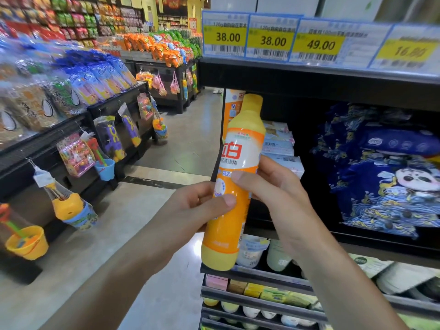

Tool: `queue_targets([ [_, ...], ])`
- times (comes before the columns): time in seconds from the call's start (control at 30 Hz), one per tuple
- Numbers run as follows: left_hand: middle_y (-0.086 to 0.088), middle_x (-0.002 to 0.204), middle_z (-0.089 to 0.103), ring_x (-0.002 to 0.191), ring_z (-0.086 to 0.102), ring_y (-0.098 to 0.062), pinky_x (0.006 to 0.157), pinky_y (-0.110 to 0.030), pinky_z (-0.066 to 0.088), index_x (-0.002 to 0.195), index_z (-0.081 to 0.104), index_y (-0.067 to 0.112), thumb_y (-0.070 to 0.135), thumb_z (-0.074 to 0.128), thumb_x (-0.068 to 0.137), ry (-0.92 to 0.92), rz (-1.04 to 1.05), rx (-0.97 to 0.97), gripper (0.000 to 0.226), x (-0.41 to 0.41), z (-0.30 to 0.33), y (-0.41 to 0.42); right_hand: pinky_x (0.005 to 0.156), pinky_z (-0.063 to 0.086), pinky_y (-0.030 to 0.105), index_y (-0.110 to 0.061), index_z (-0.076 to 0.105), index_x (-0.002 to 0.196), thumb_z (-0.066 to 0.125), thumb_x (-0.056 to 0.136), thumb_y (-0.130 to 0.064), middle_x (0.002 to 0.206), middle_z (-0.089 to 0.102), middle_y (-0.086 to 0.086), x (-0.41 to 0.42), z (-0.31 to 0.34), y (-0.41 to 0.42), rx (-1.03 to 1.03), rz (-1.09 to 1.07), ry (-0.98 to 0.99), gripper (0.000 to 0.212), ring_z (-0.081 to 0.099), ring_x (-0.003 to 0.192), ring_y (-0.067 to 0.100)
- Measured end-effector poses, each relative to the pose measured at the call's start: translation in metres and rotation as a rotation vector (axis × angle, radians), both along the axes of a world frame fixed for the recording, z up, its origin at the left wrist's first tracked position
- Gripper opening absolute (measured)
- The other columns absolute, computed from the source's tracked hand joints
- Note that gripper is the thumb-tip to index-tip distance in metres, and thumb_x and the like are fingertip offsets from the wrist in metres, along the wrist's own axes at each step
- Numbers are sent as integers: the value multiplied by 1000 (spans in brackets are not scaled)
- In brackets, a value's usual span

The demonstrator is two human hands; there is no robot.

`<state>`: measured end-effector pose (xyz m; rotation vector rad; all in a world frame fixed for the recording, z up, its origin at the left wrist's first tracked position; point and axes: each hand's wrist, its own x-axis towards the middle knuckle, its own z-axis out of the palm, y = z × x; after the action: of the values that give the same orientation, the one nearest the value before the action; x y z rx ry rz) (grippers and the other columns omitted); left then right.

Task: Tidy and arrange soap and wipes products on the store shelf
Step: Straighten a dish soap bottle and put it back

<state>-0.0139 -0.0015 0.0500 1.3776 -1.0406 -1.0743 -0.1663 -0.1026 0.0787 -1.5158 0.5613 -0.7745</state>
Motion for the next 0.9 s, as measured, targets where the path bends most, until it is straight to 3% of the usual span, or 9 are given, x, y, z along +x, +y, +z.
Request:
queue_targets([
  [0.1,7,113,79,104,76,-13,80,-27,63,124,69,30,48,73,76,-10,76,-18,51,-5,1,-1,86,60,24,-26,68,125,76,88,-34,112,77,-6,-1,0,2,15,13,15,39,73,105,11],
  [0.2,7,111,79,104,76,-15,88,-38,61,119,70,31,52,80,69,-39,177,-23,55,-8,-1,-4,92,59,35,-37,63,130,80,77,-53,114,75,-13,0,-3,5,5,-45,32,58,72,108,11],
  [0.3,12,103,79,96,77,-11,77,-32,62,110,70,35,59,85,59,-119,270,-37,58,-9,-4,-7,84,61,31,-52,54,130,80,63,-67,108,68,-25,3,-4,10,-60,-137,78,73,70,102,4],
  [0.4,17,101,77,92,75,-7,77,-32,64,108,68,40,69,76,50,-223,373,-46,65,-11,-8,-10,76,60,27,-60,46,127,75,52,-78,107,65,-24,8,-5,17,-125,-194,155,82,68,95,-2],
  [0.47,21,103,75,96,73,-5,79,-33,64,108,64,44,72,76,54,-301,425,-35,62,-14,-11,-13,75,59,27,-61,43,125,76,52,-79,108,64,-22,13,-6,21,-144,-234,185,82,67,94,-2],
  [0.57,29,96,71,89,68,6,64,-18,56,103,60,49,72,73,57,-396,478,-53,53,-19,-15,-15,69,54,19,-58,42,123,82,65,-68,108,63,-22,21,-10,22,-163,-293,201,72,64,92,-7],
  [0.67,37,100,67,88,66,13,56,-9,52,104,59,47,71,69,54,-365,450,-94,56,-23,-15,-13,60,51,16,-57,47,110,84,71,-61,94,66,-23,22,-11,17,-171,-344,198,54,65,84,-11],
  [0.77,37,104,69,92,67,14,60,-7,53,110,60,48,70,73,58,-316,321,-82,58,-21,-14,-9,62,57,24,-52,57,108,84,71,-59,89,69,-24,18,-10,10,-146,-327,171,46,71,78,-1],
  [0.9,21,116,75,109,71,0,90,-33,62,127,63,43,68,76,69,-199,123,-11,64,-14,-13,-5,62,55,24,-49,65,107,84,70,-57,86,73,-11,12,-11,4,-108,-273,123,43,73,78,6],
])
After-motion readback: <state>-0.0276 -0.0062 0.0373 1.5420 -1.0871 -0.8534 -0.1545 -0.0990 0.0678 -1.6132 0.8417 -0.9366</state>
